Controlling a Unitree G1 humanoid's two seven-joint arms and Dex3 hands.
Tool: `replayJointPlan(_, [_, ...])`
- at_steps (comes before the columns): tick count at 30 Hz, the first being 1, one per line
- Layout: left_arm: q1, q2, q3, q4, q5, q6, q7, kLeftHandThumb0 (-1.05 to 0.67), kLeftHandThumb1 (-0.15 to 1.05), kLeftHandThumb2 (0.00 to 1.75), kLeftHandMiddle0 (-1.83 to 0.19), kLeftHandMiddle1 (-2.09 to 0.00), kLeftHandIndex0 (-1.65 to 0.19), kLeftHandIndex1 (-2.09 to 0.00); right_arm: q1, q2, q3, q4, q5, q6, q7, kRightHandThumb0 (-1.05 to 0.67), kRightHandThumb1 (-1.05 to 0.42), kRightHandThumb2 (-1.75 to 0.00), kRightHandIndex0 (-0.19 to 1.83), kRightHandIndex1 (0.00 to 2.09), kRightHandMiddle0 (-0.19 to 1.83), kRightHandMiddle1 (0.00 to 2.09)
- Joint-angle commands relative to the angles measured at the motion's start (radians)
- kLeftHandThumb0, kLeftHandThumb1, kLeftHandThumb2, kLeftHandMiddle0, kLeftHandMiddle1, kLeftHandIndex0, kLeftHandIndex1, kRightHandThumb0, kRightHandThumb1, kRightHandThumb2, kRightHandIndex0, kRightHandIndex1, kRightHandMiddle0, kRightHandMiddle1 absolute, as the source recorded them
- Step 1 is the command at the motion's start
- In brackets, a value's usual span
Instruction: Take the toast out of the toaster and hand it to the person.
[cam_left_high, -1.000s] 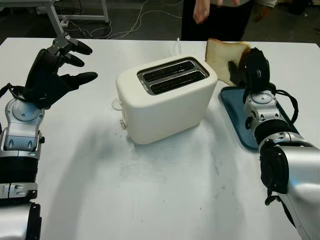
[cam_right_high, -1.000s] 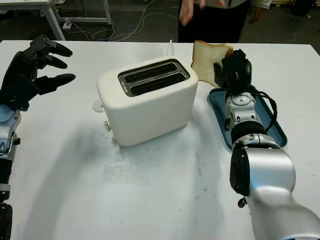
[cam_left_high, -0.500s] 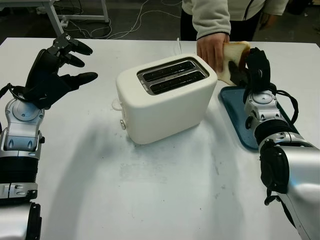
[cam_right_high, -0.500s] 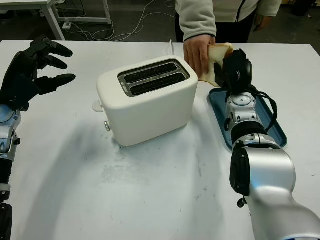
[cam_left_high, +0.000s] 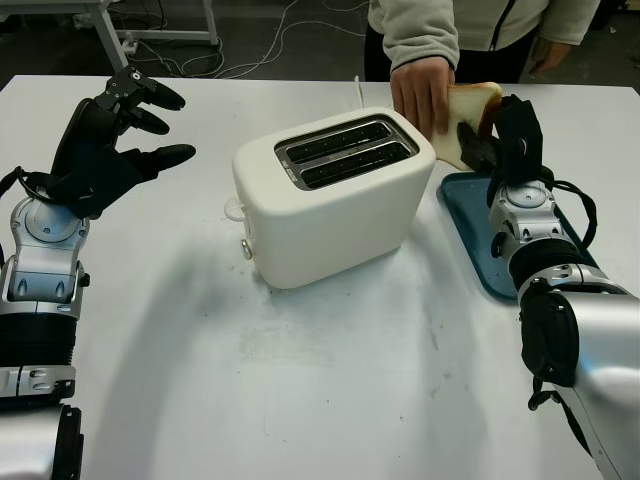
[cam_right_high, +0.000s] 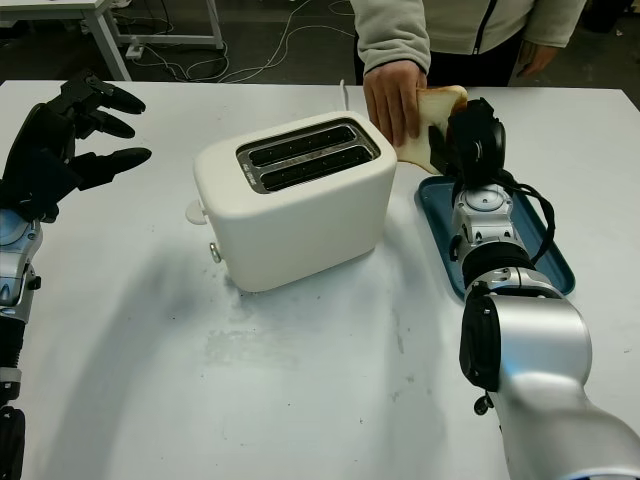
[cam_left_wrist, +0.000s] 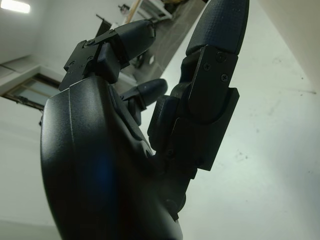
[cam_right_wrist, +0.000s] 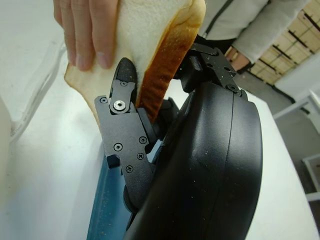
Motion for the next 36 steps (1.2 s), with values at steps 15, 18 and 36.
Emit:
replayJointPlan(15, [0.013, 0.012, -0.001, 0.014, 0.014, -0.033, 0.003, -0.94, 0.92, 0.01, -0.13, -1.42, -0.16, -1.28, 0.061, -0.079, 0.093, -0.115, -0.035, -0.083, 0.234, -0.78, -0.85, -0.01, 0.0, 0.0, 0.0, 0.0])
replayJointPlan(18, [0.01, 0.009, 0.001, 0.024, 0.009, -0.04, 0.003, -0.95, 0.91, 0.01, -0.15, -1.41, -0.17, -1.27, 0.102, -0.097, 0.113, -0.192, -0.068, -0.099, 0.172, -0.76, -0.86, -0.01, 0.0, 0.0, 0.0, 0.0])
replayJointPlan(36, [0.262, -0.167, 0.094, -0.241, -0.084, -0.042, 0.135, -0.89, 0.92, 0.07, -0.08, -1.34, -0.12, -1.16, 0.872, 0.117, 0.157, -1.454, 0.046, 0.062, 0.179, -0.38, -0.92, -0.09, 0.06, 0.03, 0.1, 0.03])
